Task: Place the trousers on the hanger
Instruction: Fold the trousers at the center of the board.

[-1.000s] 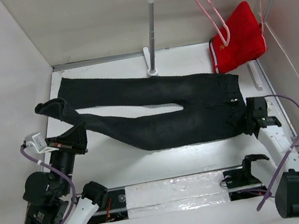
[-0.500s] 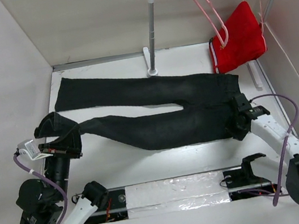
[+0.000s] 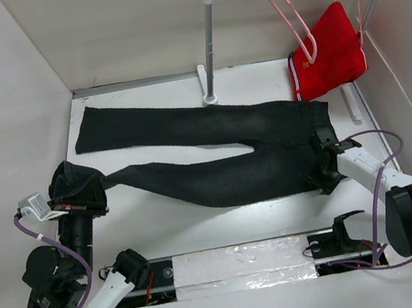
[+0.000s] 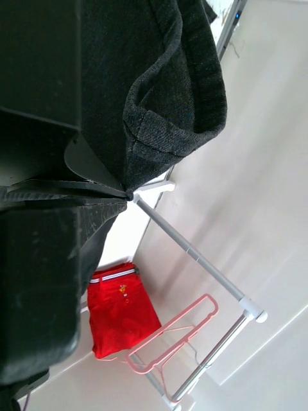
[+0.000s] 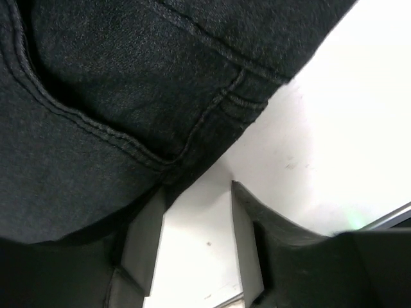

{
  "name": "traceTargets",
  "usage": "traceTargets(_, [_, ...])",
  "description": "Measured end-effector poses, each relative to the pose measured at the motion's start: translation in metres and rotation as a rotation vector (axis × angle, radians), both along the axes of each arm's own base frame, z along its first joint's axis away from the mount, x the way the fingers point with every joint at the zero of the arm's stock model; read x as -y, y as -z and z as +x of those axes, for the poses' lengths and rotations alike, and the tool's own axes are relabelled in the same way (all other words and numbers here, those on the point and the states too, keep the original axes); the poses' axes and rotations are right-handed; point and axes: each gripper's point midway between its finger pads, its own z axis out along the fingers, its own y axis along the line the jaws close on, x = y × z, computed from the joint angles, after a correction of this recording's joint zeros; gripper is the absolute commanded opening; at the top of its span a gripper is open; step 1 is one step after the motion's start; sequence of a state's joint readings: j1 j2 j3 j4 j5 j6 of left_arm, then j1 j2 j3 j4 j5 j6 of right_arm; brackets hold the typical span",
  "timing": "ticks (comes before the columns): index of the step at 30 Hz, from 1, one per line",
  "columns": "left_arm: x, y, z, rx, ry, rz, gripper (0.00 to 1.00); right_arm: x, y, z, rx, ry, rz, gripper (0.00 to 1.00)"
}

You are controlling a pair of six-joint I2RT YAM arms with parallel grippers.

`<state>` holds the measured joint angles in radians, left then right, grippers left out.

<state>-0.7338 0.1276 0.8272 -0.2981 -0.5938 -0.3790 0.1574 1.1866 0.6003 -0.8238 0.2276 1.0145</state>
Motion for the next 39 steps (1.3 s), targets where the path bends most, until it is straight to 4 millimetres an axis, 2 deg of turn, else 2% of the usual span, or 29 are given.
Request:
traceTargets(2, [-0.002, 0.000, 0.001, -0.003, -0.014, -0.003, 0.00, 0.006, -0.001, 0.004, 0.007, 0.022, -0.010, 0.41])
traceTargets(7, [-0.008, 0.002, 0.001, -0.012, -0.042, -0.005, 0.00, 0.013, -0.002, 0.019, 0.073, 0.050, -0.034, 0.38])
traceTargets(11, [-0.009, 0.003, 0.002, -0.014, -0.050, -0.005, 0.00, 0.013, -0.001, 0.028, 0.126, 0.066, -0.040, 0.21])
traceTargets(16, [-0.010, 0.003, 0.002, -0.017, -0.056, -0.005, 0.00, 0.015, 0.000, 0.039, 0.205, 0.091, -0.042, 0.12])
traceTargets(17, [-0.010, 0.004, 0.002, -0.017, -0.059, -0.006, 0.00, 0.016, 0.000, 0.040, 0.213, 0.097, -0.045, 0.05])
traceTargets(18, [-0.011, 0.004, 0.002, -0.018, -0.060, -0.006, 0.00, 0.016, -0.001, 0.042, 0.224, 0.102, -0.046, 0.02])
traceTargets(21, [-0.012, 0.004, 0.002, -0.020, -0.068, -0.007, 0.00, 0.019, -0.006, 0.040, 0.264, 0.111, -0.053, 0.00])
traceTargets(23, [-0.014, 0.005, 0.003, -0.025, -0.081, -0.007, 0.00, 0.021, -0.018, 0.037, 0.313, 0.114, -0.054, 0.00])
traceTargets(30, [-0.034, 0.011, 0.007, -0.080, -0.203, 0.003, 0.00, 0.027, -0.091, 0.034, 0.567, 0.093, -0.056, 0.00])
traceTargets(35, [-0.049, 0.007, 0.007, -0.097, -0.291, -0.008, 0.00, 0.036, -0.131, 0.029, 0.592, 0.034, -0.125, 0.00])
traceTargets(39, [-0.059, 0.002, 0.009, -0.124, -0.370, 0.004, 0.00, 0.041, -0.153, 0.028, 0.595, -0.032, -0.181, 0.00])
